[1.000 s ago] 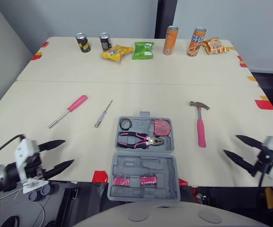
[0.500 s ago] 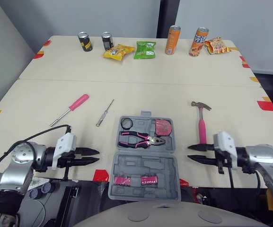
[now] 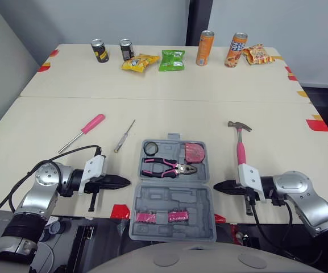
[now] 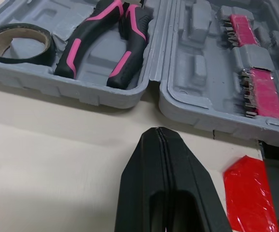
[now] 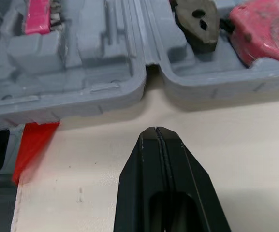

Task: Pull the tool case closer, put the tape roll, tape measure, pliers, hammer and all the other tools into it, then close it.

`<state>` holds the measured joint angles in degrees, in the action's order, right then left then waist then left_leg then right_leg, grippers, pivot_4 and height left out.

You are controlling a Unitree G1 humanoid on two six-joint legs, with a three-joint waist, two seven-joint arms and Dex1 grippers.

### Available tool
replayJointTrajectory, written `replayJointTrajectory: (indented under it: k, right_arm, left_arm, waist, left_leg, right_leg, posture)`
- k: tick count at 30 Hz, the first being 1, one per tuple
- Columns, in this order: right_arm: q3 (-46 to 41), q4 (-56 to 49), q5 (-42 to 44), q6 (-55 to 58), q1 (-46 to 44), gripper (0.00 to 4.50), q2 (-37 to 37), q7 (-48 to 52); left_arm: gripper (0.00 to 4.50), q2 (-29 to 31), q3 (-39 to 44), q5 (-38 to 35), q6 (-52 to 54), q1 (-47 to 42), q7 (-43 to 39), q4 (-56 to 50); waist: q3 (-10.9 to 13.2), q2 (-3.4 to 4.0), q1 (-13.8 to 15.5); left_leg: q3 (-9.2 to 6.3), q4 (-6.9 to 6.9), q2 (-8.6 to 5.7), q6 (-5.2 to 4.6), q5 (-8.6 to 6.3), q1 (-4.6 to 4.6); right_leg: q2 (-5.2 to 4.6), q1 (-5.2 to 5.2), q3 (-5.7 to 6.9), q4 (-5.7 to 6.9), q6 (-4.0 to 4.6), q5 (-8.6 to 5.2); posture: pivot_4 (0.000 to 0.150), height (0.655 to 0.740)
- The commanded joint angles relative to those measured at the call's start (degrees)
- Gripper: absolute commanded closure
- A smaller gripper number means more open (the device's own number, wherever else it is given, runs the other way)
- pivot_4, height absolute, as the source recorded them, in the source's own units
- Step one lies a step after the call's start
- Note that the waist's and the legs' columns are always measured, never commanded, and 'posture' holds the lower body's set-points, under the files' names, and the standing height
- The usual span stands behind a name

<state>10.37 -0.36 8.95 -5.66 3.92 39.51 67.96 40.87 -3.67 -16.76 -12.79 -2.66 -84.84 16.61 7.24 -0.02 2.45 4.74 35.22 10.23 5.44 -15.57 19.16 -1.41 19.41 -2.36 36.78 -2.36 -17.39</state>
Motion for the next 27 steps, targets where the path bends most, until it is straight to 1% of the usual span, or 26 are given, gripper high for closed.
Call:
replayJointTrajectory:
  k: [1, 10, 17, 27]
  right_arm:
    - [0.74, -0.45, -0.22, -0.92, -0.54, 4.45, -0.45, -0.68]
    - [1.84, -0.49, -0.31, -0.64, -1.35, 4.45, -1.11, -1.7]
    - [1.93, -0.5, -0.18, -0.56, -1.46, 4.45, -1.15, -1.99]
    - [2.32, -0.43, -0.42, -0.68, -1.61, 4.45, -1.22, -2.27]
  left_arm:
    - [4.5, 0.0, -0.52, 0.43, -0.63, -0.38, 0.1, -0.1]
    - [4.5, -0.41, -1.06, 1.19, -1.28, -1.29, 0.37, 0.88]
    - [4.5, -1.35, -2.39, 3.79, -3.92, -2.57, 2.14, 3.78]
    - [4.5, -3.97, -4.32, 3.98, -1.74, -3.81, 4.3, 2.1]
  waist:
    - [0.0, 0.0, 0.01]
    - [0.0, 0.0, 0.02]
    - [0.0, 0.0, 0.01]
    - [0.0, 0.0, 0.06]
  left_leg:
    - [0.0, 0.0, 0.0, 0.0, 0.0, 0.0]
    - [0.0, 0.01, 0.0, 0.04, 0.01, 0.01]
    - [0.0, 0.01, -0.02, 0.06, 0.01, 0.0]
    - [0.0, 0.0, -0.02, 0.1, 0.03, 0.01]
  right_leg:
    - [-0.01, 0.0, -0.01, 0.0, 0.0, 0.0]
    - [-0.01, 0.0, -0.01, 0.0, 0.0, 0.0]
    - [0.0, 0.0, -0.01, 0.0, 0.0, 0.0]
    - [-0.01, 0.0, -0.02, 0.0, -0.01, 0.0]
  posture:
    - [0.15, 0.74]
    - [0.15, 0.74]
    - [0.15, 0.74]
    - [0.15, 0.74]
